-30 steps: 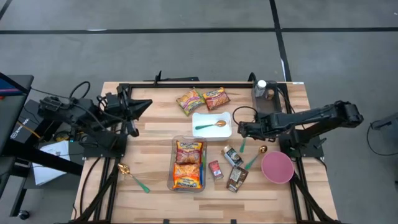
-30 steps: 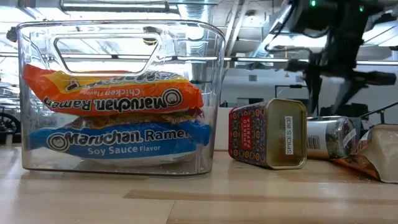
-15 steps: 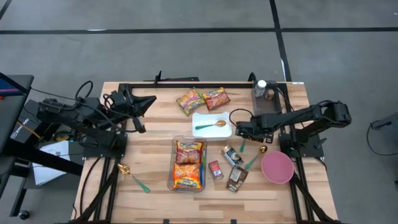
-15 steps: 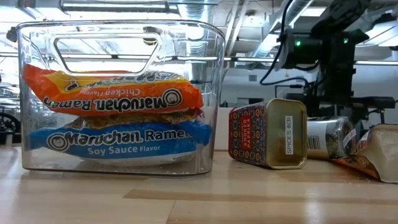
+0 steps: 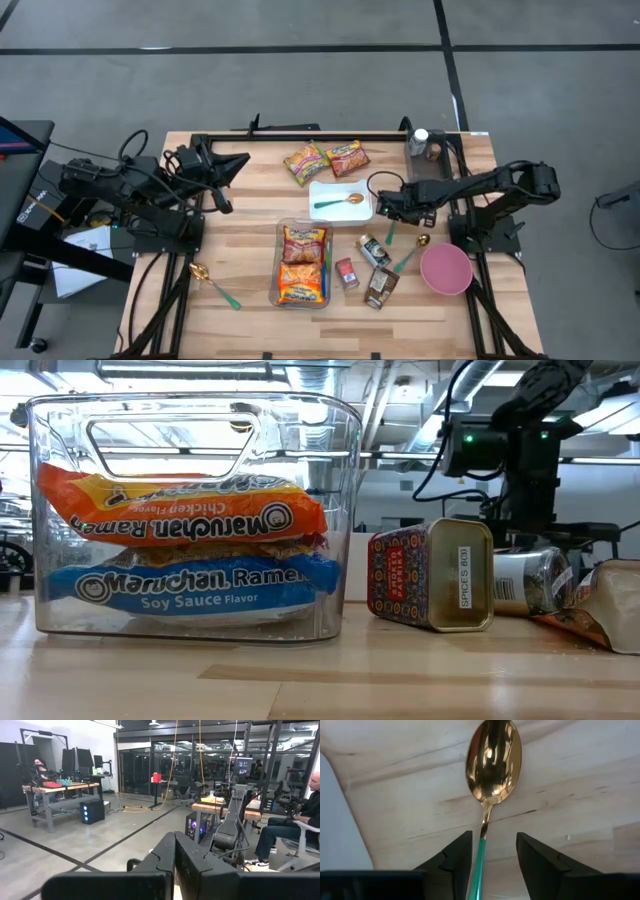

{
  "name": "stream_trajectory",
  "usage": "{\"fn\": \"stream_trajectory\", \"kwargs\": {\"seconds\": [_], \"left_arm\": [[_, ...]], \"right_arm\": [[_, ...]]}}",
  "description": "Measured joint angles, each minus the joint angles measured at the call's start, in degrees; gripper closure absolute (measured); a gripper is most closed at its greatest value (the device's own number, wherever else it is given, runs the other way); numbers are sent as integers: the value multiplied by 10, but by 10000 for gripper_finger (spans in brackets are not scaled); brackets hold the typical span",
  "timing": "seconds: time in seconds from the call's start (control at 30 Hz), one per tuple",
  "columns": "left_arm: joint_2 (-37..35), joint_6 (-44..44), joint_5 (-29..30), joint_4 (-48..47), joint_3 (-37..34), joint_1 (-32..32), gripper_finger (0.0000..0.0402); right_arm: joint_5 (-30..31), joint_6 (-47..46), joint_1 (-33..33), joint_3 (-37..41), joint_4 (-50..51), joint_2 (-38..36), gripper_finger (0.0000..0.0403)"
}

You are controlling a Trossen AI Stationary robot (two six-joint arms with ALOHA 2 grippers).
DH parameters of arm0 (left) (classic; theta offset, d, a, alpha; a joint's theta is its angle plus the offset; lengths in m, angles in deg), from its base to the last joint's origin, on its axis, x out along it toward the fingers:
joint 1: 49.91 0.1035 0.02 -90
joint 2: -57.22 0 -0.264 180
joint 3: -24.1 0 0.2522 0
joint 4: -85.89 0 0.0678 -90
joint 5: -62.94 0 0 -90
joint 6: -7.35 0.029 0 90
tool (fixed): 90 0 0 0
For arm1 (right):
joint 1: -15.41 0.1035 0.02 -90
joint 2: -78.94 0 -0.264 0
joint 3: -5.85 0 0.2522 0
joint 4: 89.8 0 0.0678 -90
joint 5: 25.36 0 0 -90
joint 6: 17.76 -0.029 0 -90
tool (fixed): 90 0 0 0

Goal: Pick & Place Food Item
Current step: Put the green spoon into the white bin

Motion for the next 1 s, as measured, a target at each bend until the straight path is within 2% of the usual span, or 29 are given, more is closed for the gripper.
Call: {"fn": "stream_trajectory", "kwargs": {"seconds": [0.67, 0.8, 1.0], "left_arm": [[0, -2, -1, 9, 0, 0, 402], [0, -2, -2, 9, 0, 0, 402], [0, -2, -1, 10, 0, 0, 402]], "right_arm": [[2, -12, 15, -3, -7, 40, 279], [1, -13, 15, -2, 2, 38, 300], [2, -9, 19, -2, 6, 38, 357]]}}
